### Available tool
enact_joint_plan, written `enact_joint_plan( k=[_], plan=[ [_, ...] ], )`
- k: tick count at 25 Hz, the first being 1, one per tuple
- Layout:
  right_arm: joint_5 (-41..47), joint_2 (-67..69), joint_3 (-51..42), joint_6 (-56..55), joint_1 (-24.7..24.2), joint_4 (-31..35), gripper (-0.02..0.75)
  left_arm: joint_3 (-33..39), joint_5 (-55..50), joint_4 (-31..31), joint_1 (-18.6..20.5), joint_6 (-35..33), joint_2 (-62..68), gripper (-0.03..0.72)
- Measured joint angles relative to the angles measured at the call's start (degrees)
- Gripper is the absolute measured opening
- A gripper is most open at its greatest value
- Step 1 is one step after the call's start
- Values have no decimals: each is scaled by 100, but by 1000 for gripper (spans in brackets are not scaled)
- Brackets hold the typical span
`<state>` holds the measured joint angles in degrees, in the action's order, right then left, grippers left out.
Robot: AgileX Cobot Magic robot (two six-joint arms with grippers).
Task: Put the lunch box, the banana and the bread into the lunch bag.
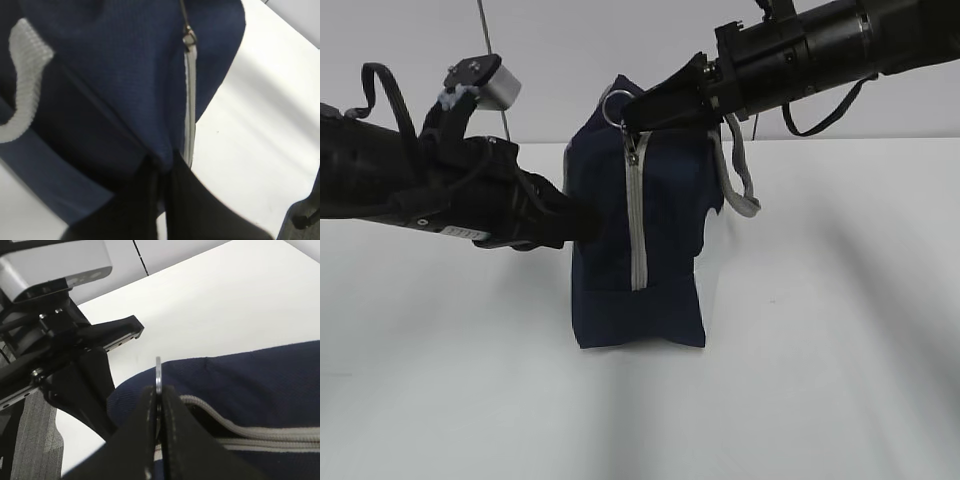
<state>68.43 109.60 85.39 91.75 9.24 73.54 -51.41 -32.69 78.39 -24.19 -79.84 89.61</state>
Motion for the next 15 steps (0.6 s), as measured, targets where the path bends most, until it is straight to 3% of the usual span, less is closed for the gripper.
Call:
enact_joint_plan(
  k=[15],
  plan=[
    [24,0,22,-64,-81,161,-16,-7,-49,-385,2,0,0,4]
  ],
)
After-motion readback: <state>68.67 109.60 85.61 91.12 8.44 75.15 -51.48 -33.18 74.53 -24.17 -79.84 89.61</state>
